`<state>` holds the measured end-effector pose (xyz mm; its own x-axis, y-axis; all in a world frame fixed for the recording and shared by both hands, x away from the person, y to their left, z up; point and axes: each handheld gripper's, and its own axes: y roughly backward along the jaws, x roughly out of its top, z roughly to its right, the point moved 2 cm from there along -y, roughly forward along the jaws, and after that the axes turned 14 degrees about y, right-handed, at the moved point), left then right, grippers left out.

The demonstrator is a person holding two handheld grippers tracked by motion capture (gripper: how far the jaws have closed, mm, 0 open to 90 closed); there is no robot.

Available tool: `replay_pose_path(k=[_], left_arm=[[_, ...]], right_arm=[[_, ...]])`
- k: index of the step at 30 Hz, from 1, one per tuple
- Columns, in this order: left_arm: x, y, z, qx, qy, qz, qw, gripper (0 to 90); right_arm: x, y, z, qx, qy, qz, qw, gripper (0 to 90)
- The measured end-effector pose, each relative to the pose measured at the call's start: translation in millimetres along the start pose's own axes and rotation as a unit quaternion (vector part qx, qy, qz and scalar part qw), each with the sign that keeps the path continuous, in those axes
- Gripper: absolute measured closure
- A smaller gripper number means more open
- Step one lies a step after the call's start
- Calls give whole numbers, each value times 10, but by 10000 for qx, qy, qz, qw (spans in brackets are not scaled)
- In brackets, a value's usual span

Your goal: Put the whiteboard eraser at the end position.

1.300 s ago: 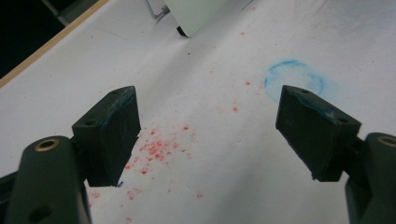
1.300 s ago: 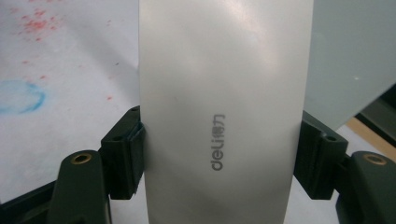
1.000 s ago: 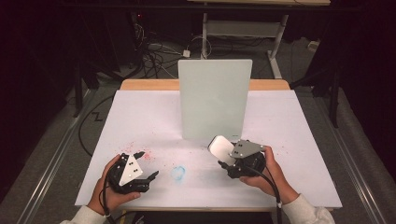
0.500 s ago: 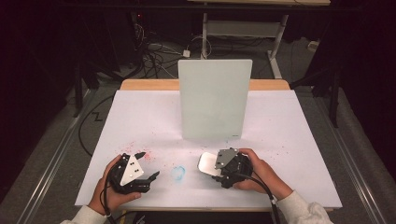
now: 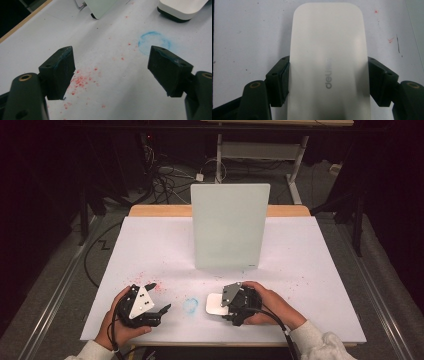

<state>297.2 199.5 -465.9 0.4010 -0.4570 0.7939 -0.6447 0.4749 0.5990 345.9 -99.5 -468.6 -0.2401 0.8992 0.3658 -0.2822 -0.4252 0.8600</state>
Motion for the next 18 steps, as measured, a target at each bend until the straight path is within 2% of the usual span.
replay_pose_path(k=[4,6,8,11,14,16,18], left_arm=[[0,0,1,-4,-3,-2,10000,213],[2,3,0,-8,0,7,10000,213],[4,6,-2,-11,2,14,10000,213],[7,6,-6,-9,17,31,10000,213],[16,6,-10,-3,30,59,10000,211],[18,7,-13,2,40,65,10000,211],[18,9,-16,4,43,69,10000,211]], right_arm=[[-18,116,35,-204,-313,421,9984,248],[-23,176,33,-306,-370,549,9973,248],[-42,234,30,-546,-424,618,9957,272],[-95,314,47,-744,-556,734,9930,268],[-161,400,91,-1139,-769,816,9871,262],[-209,463,119,-1497,-923,863,9806,248],[-270,523,141,-1732,-1072,946,9744,249]])
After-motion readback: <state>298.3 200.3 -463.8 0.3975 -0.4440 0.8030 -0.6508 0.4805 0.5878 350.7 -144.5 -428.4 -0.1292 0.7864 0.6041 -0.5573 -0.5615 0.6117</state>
